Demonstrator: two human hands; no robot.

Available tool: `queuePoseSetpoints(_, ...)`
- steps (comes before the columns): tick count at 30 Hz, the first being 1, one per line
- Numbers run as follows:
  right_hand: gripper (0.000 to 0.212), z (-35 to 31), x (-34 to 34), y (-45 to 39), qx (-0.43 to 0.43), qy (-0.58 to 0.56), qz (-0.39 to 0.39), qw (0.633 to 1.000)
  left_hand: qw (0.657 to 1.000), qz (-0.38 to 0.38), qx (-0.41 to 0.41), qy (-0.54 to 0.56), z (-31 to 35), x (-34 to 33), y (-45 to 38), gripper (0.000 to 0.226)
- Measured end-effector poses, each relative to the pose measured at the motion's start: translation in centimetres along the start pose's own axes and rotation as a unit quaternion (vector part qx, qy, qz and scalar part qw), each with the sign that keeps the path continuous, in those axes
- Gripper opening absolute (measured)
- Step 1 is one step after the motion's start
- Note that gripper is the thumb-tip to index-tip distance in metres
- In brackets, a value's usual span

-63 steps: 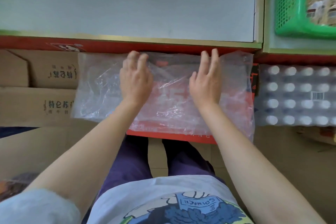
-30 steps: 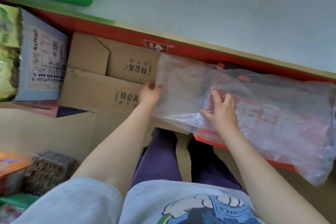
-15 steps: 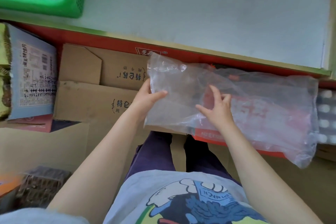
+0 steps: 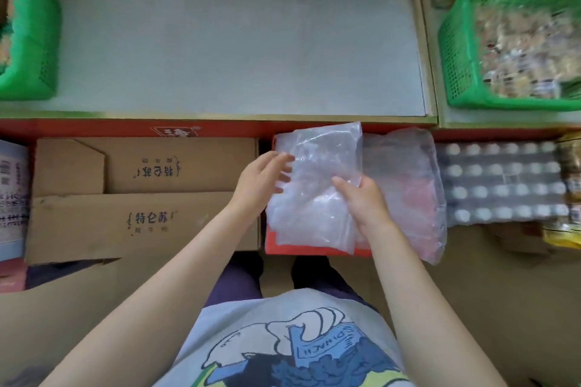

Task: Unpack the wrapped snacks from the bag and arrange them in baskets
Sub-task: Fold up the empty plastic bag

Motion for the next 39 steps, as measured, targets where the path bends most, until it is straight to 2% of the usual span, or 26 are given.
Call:
queuePoseSetpoints(1,0.005,0.3,1.7,-0.9,0.0,0.026,0.026,0.999,0.989,0.058,-0.062,-0.117,-0.5,-0.9,-0.6,0.023)
queuePoseSetpoints(2,0.01,0.8,3.1,-2.0,-0.003,0.055,0.046,0.997,0.958,0.078,-0.128,-0.244,-1.1,-2.2,-1.2,0.026)
queuePoseSetpoints(4,0.016,1.7,4.7,-4.6,-0.012,0.123,0.053,0.991,0.872,0.036,-0.218,-0.436,-3.7,-5.5,-2.5,0.044)
queuePoseSetpoints(6,0.023,2.7,5.1,-6.9,-0.011,0.197,0.056,0.979,0.799,-0.029,-0.232,-0.554,-6.9,-8.2,-3.9,0.064)
queuePoseSetpoints(7,0.03,3.2,5.2,-7.9,-0.01,0.217,0.058,0.974,0.78,-0.053,-0.219,-0.584,-8.0,-9.2,-4.5,0.071)
queuePoseSetpoints(9,0.035,3.4,5.6,-8.5,0.022,0.248,0.093,0.964,0.765,-0.07,-0.189,-0.612,-9.7,-10.3,-5.3,0.08)
queuePoseSetpoints(11,0.034,3.0,6.1,-7.7,0.124,0.318,0.172,0.924,0.76,-0.061,-0.165,-0.626,-10.7,-10.8,-6.0,0.086)
queuePoseSetpoints(13,0.035,2.9,5.3,-6.4,0.275,0.359,0.209,0.867,0.758,-0.046,-0.156,-0.632,-11.3,-11.3,-6.8,0.089)
queuePoseSetpoints(15,0.042,3.9,3.7,-6.1,0.378,0.376,0.153,0.832,0.762,-0.027,-0.164,-0.626,-11.8,-11.7,-7.4,0.089)
queuePoseSetpoints(16,0.049,4.5,2.9,-6.7,0.394,0.397,0.113,0.821,0.763,-0.021,-0.171,-0.623,-12.1,-11.9,-7.7,0.088)
queuePoseSetpoints(18,0.06,6.0,2.1,-8.7,0.385,0.447,0.064,0.805,0.76,-0.019,-0.179,-0.625,-12.7,-12.0,-8.1,0.086)
queuePoseSetpoints(21,0.065,8.5,2.7,-11.8,0.34,0.506,0.051,0.791,0.755,-0.01,-0.201,-0.624,-13.6,-11.3,-8.6,0.079)
queuePoseSetpoints(24,0.066,10.0,3.4,-13.3,0.336,0.547,0.043,0.766,0.758,0.008,-0.205,-0.619,-13.8,-10.2,-8.7,0.068)
queuePoseSetpoints(26,0.064,9.8,3.4,-13.3,0.344,0.549,0.059,0.759,0.788,0.046,-0.17,-0.589,-13.7,-9.4,-8.7,0.064)
queuePoseSetpoints(29,0.055,8.0,3.3,-12.2,0.379,0.492,0.13,0.773,0.837,0.11,-0.117,-0.523,-13.6,-8.2,-7.7,0.065)
queuePoseSetpoints(31,0.053,6.9,2.4,-10.8,0.431,0.447,0.152,0.769,0.851,0.146,-0.117,-0.49,-13.6,-7.4,-6.4,0.067)
queuePoseSetpoints(33,0.06,6.6,1.0,-10.2,0.454,0.448,0.123,0.76,0.858,0.185,-0.123,-0.463,-13.6,-6.8,-5.0,0.069)
queuePoseSetpoints(36,0.072,7.1,-0.2,-12.3,0.372,0.5,0.091,0.776,0.895,0.231,-0.077,-0.373,-12.9,-6.1,-3.7,0.065)
queuePoseSetpoints(39,0.079,7.9,-0.3,-13.8,0.318,0.55,0.072,0.768,0.936,0.221,0.022,-0.272,-12.0,-5.7,-3.6,0.054)
Point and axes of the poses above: each hand's wrist, its own y-axis away from the middle knuckle, its own x-axis out of the back of the hand, z = x × y, the point moved 4 cm from there along -y, towards the middle knuckle, and after that the axes turned 6 degrees about -x, right-handed, at the moved point
